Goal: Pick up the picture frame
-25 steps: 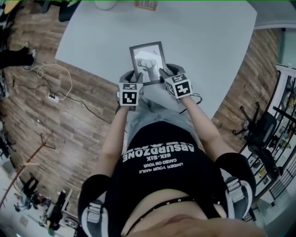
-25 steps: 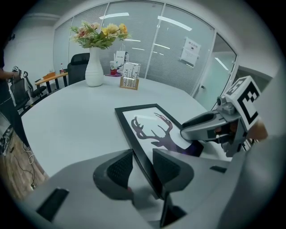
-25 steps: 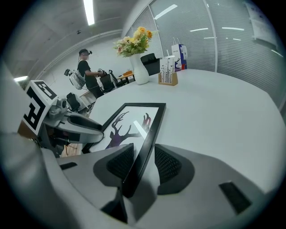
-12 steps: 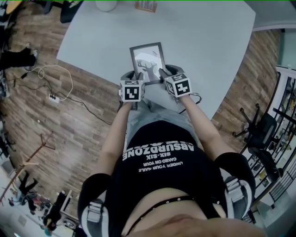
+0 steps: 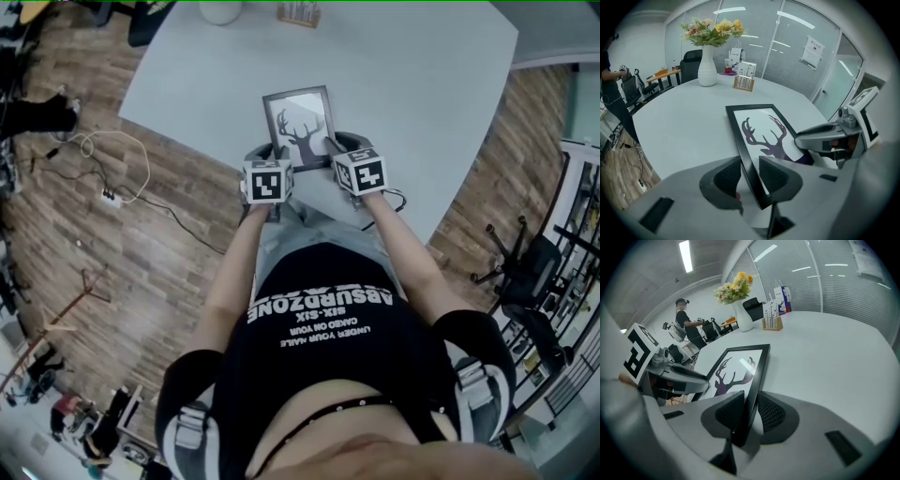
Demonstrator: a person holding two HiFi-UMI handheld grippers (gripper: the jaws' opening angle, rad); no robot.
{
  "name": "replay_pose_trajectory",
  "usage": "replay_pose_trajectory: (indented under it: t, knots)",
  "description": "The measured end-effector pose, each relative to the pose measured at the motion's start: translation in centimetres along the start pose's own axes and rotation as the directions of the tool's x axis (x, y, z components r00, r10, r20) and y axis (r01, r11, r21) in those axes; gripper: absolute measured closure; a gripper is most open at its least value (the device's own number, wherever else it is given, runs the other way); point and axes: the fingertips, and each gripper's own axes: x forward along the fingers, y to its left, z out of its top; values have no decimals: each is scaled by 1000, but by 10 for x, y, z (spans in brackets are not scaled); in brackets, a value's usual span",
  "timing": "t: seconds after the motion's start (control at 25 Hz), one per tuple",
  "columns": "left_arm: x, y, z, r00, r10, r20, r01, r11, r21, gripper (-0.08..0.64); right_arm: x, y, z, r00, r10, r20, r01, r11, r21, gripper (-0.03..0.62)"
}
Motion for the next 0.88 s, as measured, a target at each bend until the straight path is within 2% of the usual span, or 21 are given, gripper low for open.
replay_pose_trajectory:
  t: [0.12,0.32,0.88]
  knots:
    - [-5,4,2,1000,14,11,-14,1000,3,431,-1,3,4,1000,5,8,-5,1000,5,494]
    - [-12,2,-2,1000,3,15,-3,1000,-30,431,-8,8,10,1000,10,29,-9,1000,-12,497]
    - [-58,-8,19,990,-7,143,10,1000,-24,440,-44,22,32,989,27,146,-24,999,-25,502]
